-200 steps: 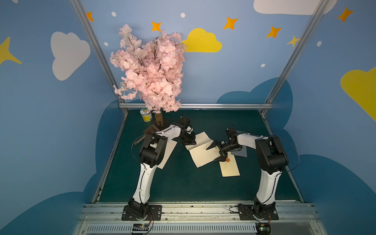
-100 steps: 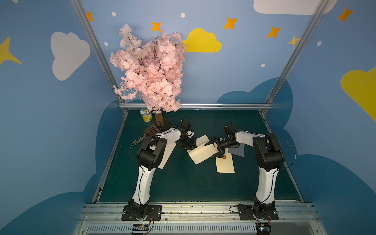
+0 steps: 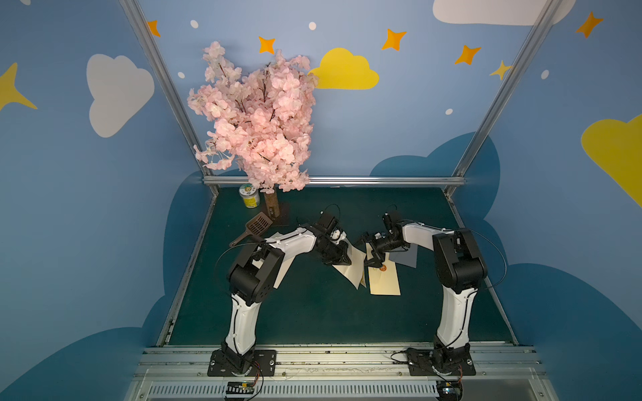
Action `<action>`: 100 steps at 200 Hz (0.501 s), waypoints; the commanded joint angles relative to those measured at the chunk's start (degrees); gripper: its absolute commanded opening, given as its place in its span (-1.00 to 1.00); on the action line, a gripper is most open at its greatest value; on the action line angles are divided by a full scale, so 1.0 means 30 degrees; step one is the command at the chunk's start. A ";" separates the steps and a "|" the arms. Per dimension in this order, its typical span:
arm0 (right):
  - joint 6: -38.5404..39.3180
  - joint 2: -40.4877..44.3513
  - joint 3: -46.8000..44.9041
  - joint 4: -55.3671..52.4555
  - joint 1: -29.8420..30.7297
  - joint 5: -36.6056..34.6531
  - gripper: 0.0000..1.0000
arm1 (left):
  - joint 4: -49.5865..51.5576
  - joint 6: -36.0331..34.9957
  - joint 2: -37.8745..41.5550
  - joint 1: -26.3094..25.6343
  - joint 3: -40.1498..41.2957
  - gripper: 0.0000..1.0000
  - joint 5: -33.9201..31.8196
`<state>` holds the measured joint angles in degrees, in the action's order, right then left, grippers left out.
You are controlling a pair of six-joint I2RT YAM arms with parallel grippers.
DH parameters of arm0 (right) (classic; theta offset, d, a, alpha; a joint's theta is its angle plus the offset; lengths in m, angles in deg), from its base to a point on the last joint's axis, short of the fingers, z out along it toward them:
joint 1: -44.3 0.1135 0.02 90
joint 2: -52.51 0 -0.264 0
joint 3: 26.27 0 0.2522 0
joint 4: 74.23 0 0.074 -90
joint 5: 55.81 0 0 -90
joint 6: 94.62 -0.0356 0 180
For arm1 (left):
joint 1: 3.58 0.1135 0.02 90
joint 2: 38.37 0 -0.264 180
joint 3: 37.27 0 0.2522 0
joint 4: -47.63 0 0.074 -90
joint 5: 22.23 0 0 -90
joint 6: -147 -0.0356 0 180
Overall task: Fold the letter paper in half and place it into the envelope
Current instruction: Fold the letter paper at the center of the board.
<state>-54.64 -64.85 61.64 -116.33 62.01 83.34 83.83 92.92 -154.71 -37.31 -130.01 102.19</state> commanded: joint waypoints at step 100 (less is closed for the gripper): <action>0.2371 0.2196 0.0625 -0.2782 0.0159 -0.1733 0.81 | -0.0986 0.0322 0.1173 -0.0180 0.1149 -0.89 0.0189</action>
<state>-50.53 -62.11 62.29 -120.99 62.19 79.64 81.36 94.15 -152.87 -37.71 -127.30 102.34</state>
